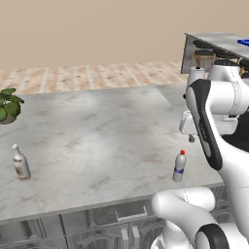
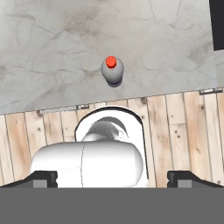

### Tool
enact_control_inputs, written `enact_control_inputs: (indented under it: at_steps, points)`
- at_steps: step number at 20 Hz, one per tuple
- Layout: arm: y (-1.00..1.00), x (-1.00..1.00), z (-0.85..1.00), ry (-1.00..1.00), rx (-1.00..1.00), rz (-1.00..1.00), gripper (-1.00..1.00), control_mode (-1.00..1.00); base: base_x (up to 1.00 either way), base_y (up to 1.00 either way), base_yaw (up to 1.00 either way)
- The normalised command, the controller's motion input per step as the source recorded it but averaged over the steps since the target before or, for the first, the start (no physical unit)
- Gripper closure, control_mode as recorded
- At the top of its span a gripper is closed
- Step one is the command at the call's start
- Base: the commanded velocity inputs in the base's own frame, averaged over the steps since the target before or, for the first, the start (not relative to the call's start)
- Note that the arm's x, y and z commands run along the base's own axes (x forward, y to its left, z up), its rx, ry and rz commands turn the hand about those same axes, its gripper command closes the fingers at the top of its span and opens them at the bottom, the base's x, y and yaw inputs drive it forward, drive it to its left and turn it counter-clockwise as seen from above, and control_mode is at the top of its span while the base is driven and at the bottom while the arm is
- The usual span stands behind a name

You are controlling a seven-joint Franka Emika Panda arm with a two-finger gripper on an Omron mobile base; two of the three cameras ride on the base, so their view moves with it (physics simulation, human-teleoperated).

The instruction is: Place the drinks on the dining counter in a tight cluster.

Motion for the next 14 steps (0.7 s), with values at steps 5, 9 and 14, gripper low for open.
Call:
enact_control_inputs:
  at_steps: [5, 9, 14]
  points:
    - [0.0, 0.0, 0.0, 0.0, 0.0, 0.0, -1.0, 1.0, 0.26, -0.01, 0.06]
    - [-0.03, 0.22, 0.0, -0.03, 0.02, 0.09, -1.0, -1.0, 0.17, 0.0, 0.05]
    - [-0.25, 0.57, -0.03, -0.11, 0.12, 0.22, -1.0, -1.0, 0.0, 0.0, 0.0]
